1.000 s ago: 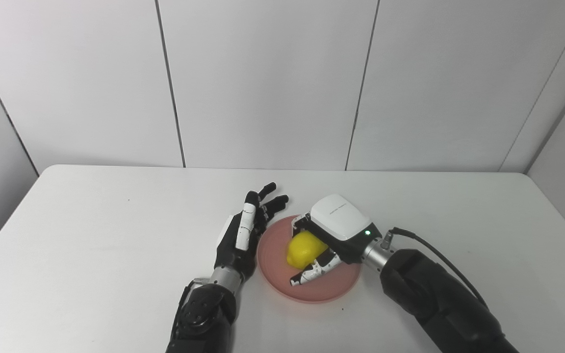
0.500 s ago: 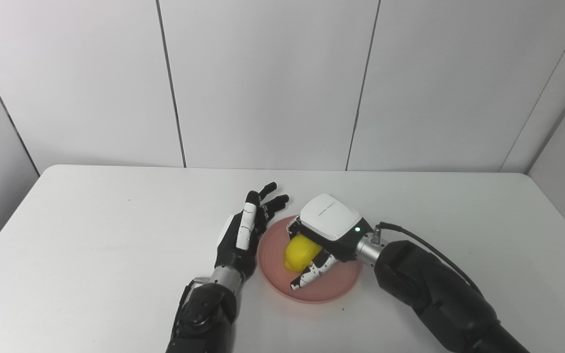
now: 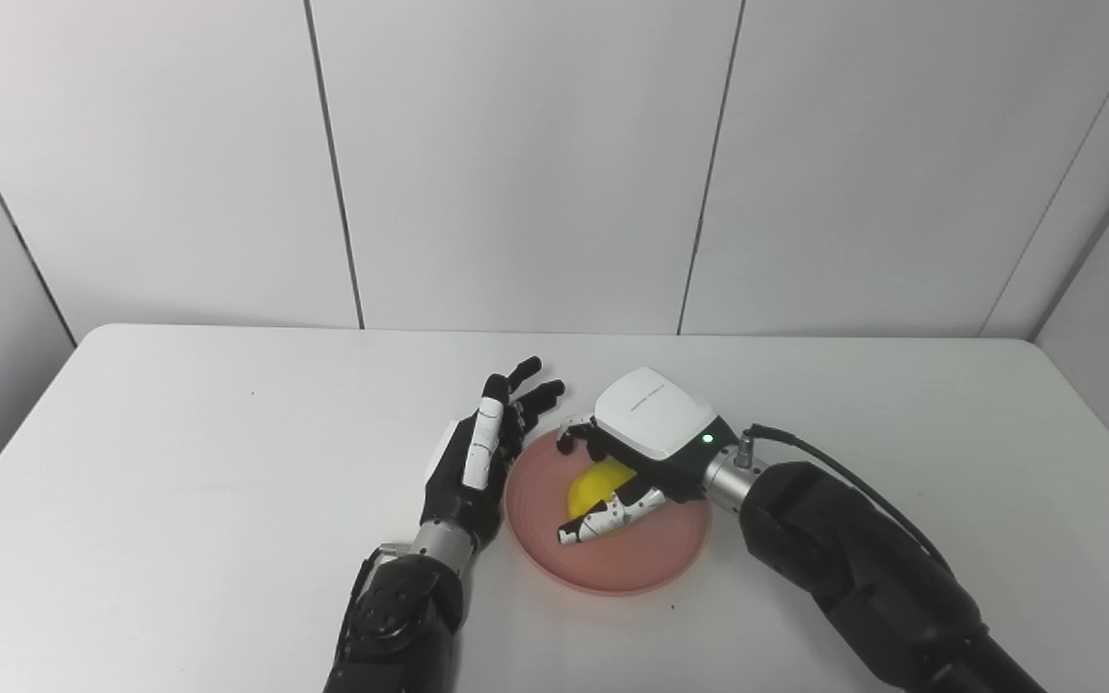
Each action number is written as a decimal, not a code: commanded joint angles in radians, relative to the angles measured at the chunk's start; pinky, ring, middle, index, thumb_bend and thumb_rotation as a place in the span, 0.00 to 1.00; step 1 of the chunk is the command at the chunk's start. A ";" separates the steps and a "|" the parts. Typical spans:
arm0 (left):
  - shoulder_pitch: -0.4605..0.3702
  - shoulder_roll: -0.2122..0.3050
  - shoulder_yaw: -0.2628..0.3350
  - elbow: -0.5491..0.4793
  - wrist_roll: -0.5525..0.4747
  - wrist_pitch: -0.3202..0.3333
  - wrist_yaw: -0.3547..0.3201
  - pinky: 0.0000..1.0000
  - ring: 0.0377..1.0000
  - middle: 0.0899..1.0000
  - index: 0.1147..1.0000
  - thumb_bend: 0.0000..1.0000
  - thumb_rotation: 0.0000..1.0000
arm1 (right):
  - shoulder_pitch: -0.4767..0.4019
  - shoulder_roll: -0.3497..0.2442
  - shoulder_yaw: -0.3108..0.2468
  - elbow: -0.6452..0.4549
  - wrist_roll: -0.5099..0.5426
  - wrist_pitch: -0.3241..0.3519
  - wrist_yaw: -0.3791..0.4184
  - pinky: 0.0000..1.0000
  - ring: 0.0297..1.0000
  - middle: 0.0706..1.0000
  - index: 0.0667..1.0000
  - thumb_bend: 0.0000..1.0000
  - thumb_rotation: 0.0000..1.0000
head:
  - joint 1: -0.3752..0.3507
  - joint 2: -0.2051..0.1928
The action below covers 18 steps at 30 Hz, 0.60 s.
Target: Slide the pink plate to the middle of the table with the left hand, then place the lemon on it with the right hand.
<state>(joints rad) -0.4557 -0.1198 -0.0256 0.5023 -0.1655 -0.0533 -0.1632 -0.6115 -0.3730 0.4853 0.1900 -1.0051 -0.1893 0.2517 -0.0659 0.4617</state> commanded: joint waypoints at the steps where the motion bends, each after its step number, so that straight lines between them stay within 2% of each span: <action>1: 0.044 0.013 0.007 0.061 0.008 0.079 0.017 1.00 0.90 0.80 0.85 0.89 0.93 | -0.052 -0.011 -0.027 -0.035 0.014 0.019 -0.001 0.45 0.54 0.61 0.66 1.00 0.94 | 0.001 0.000; 6: 0.044 0.015 0.006 0.065 0.009 0.073 0.015 1.00 0.90 0.80 0.86 0.88 0.94 | -0.052 -0.011 -0.054 -0.047 0.034 0.007 -0.011 0.46 0.53 0.62 0.66 1.00 0.95 | 0.001 0.000; 10: 0.045 0.016 0.006 0.063 0.010 0.071 0.015 1.00 0.90 0.79 0.85 0.88 0.94 | -0.049 -0.011 -0.073 -0.059 0.050 0.001 -0.017 0.42 0.50 0.59 0.65 1.00 0.97 | 0.000 0.002; 13: 0.045 0.014 0.009 0.064 0.008 0.068 0.018 1.00 0.90 0.78 0.84 0.89 0.93 | -0.050 -0.013 -0.084 -0.068 0.061 0.006 -0.012 0.44 0.51 0.59 0.66 1.00 0.99 | 0.003 0.002; 18: 0.049 0.009 0.015 0.054 0.003 0.073 0.022 1.00 0.90 0.78 0.83 0.89 0.92 | -0.033 -0.015 -0.139 -0.074 0.141 -0.016 -0.048 0.48 0.57 0.61 0.65 1.00 1.00 | 0.006 0.003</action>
<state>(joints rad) -0.4572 -0.1192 -0.0210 0.5043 -0.1680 -0.0533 -0.1651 -0.6090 -0.3745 0.3783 0.1480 -0.8979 -0.1912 0.2461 -0.0614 0.4633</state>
